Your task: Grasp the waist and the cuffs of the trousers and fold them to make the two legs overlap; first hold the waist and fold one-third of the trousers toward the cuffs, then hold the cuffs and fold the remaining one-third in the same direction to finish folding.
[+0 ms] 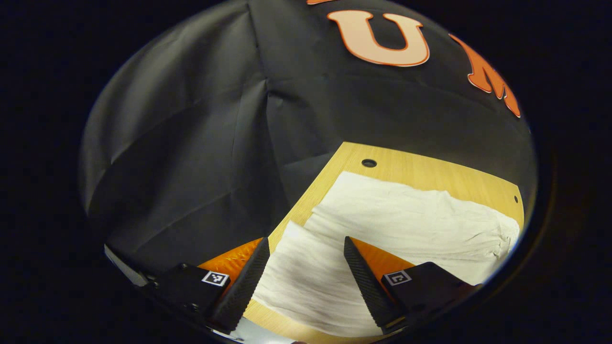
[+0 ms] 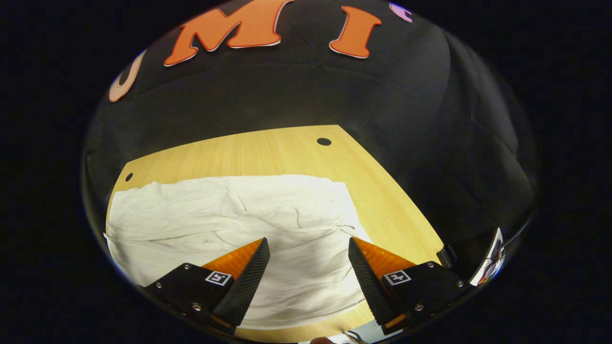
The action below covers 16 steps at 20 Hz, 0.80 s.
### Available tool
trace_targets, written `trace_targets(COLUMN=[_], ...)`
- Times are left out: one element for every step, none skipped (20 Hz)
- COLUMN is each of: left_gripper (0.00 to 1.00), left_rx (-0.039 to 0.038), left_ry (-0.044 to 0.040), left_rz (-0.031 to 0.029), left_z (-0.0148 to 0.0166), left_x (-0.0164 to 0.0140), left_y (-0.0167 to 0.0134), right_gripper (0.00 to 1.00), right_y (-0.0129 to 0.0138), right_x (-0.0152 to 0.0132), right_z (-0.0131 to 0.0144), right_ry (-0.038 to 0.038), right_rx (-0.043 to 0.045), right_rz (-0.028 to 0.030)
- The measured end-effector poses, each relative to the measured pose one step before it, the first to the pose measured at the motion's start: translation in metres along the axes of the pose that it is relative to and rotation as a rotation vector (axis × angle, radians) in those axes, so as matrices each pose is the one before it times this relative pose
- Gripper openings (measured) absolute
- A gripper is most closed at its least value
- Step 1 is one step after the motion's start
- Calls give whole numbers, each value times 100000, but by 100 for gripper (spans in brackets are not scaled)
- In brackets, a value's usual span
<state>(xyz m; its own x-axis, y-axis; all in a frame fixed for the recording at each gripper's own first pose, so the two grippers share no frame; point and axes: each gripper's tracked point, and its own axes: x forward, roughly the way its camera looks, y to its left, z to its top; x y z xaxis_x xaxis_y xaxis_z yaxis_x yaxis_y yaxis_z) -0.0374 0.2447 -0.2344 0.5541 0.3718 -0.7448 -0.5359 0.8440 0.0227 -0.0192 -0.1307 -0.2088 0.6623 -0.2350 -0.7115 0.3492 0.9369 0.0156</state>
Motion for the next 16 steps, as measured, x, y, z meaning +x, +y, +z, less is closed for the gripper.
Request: trace_targets(left_gripper=[100, 100, 100, 100, 100, 100, 100, 100, 100, 100, 100, 100, 100, 100, 99, 99], left_rx=[-1809, -1569, -3311, -2743, -2722, -2030, -1453, -1493, -2605, -2622, -2861, -3190, -3345, -2964, -2925, -2809], left_ry=[5107, 4057, 4813, 3294, 2716, 2384, 2766, 2102, 2092, 1221, 1704, 1433, 1828, 2410, 1597, 795], left_rz=[13, -548, -304, -502, 22, 160, 66, 155, -404, -311, -716, -830, -1042, -1353, -1405, -1421], left_z=[-252, -138, -523, -136, -261, -344, -118, -369, -347, -92, -480, -253, -505, -383, -424, -211], left_x=[717, 846, 835, 400, 270, 261, 110, 334, 381, 358, 214, 281, 97, 144, 279, 240], left_y=[513, 175, 423, 258, 612, 432, 270, 136, 153, 289, 239, 218, 361, 121, 203, 145], right_gripper=[100, 100, 99, 99, 100, 100, 100, 99, 99, 99, 99, 100, 100, 100, 99, 99], right_y=[-166, -48, 46, -140, -25, -143, -108, -73, -193, -173, -94, -101, -180, -184, -60, -44], right_x=[169, 325, 325, 240, 10, 120, 141, 96, 265, 86, 80, 79, 106, 165, 94, 158], right_z=[-527, -614, -538, -288, -374, -232, -417, -264, -357, -464, -236, -190, -134, -168, -114, -153], right_ry=[2514, 2040, 1841, 1238, 1497, 1196, 1498, 1299, 877, 1397, 1084, 1281, 1057, 1037, 1033, 641], right_rx=[3178, 2925, 2079, 294, 245, 1093, 2044, 2805, 2685, 3274, 2607, 2418, 2113, 2013, 1974, 1821], right_rz=[-607, 356, 868, 163, 244, 187, 242, 1004, 1152, 1909, 1803, 1187, 386, 372, 755, 1391])
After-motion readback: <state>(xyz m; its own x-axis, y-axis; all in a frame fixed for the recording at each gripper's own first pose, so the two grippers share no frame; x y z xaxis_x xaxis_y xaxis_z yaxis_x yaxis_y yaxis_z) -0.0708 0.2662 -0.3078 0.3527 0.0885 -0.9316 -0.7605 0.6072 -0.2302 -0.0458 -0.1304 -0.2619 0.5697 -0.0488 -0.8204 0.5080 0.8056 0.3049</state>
